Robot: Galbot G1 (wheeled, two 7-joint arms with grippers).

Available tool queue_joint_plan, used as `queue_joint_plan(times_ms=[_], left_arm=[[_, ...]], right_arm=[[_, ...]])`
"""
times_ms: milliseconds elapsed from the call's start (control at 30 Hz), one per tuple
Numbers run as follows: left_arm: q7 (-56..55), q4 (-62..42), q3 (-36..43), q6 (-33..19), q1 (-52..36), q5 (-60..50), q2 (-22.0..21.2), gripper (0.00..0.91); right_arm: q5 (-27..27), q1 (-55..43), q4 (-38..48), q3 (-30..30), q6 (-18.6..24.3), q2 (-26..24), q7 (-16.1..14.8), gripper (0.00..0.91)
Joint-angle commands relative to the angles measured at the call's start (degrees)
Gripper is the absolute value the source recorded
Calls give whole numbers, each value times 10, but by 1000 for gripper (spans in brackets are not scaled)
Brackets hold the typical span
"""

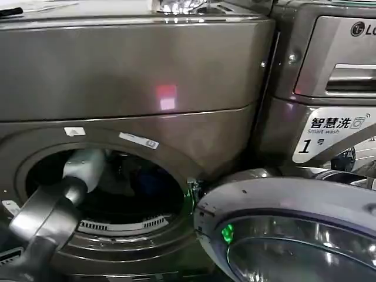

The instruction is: Grasp the clothes from the dryer.

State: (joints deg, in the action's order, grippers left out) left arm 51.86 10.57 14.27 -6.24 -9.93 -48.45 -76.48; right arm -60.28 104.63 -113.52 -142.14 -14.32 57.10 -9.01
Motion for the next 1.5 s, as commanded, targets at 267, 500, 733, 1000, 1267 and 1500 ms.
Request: queue_joint_plan(times_ms=[267,500,733,1000,1267,1500], left_arm=[[-31,-12,5,10,11,-23,-5,0],[-50,15,-54,21,5,54,-4,0],[-102,147,-134,82,63,270,22,0],[-261,394,-222,153,229,477,50,0],[-472,582,-311,150,362,529,28,0],[-573,726,-381,83,468,532,-9,0]], right_arm=[[0,0,0,-1,1,2,-1,907],[8,-1,-1,5,1,3,-1,907],[12,-8,-4,16,1,7,0,907],[17,-15,-9,27,2,8,1,907],[25,-14,-20,26,-7,12,10,907],[27,-9,-23,22,5,18,12,907]])
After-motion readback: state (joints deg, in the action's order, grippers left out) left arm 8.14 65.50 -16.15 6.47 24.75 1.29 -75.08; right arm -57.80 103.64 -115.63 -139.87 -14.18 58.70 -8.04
